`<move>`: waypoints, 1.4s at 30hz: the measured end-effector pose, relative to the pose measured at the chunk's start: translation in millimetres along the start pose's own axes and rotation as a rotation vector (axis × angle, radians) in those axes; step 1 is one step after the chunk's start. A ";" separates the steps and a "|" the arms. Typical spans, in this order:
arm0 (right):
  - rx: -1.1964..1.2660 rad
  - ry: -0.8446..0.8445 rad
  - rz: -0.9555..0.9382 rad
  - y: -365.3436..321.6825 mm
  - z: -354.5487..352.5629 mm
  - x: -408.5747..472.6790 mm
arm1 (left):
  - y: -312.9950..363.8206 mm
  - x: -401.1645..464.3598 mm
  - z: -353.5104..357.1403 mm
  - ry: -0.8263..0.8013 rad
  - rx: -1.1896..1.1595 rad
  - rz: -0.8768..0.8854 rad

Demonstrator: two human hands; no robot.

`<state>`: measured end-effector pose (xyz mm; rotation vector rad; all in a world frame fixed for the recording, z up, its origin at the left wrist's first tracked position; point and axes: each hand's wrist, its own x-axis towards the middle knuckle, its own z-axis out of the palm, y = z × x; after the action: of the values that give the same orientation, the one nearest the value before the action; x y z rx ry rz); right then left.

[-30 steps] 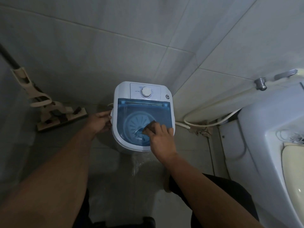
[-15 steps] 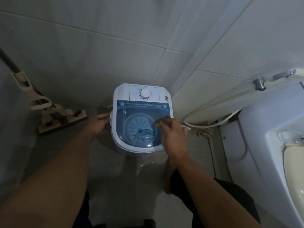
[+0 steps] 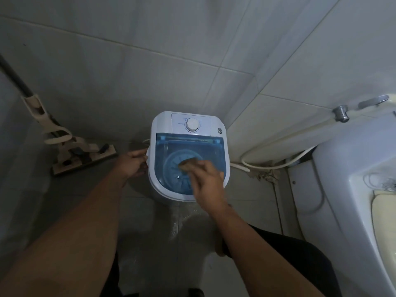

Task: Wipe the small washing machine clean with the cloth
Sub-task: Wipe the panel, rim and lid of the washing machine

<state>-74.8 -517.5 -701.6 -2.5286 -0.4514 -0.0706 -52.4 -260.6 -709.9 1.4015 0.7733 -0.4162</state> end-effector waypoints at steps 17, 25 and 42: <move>-0.051 0.151 0.280 6.2 2.6 -61.9 | 4.7 -9.7 2.7 0.008 0.010 0.008; -0.139 0.072 0.185 -51.2 41.7 -51.2 | 6.3 -10.8 3.4 0.018 0.016 0.016; -0.133 -0.292 -0.203 -62.1 23.3 -13.6 | 7.6 -11.5 2.9 0.009 0.001 0.001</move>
<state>-109.4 -460.3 -690.6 -2.6248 -0.8434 0.2008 -54.5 -264.3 -696.4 1.4057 0.7802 -0.4097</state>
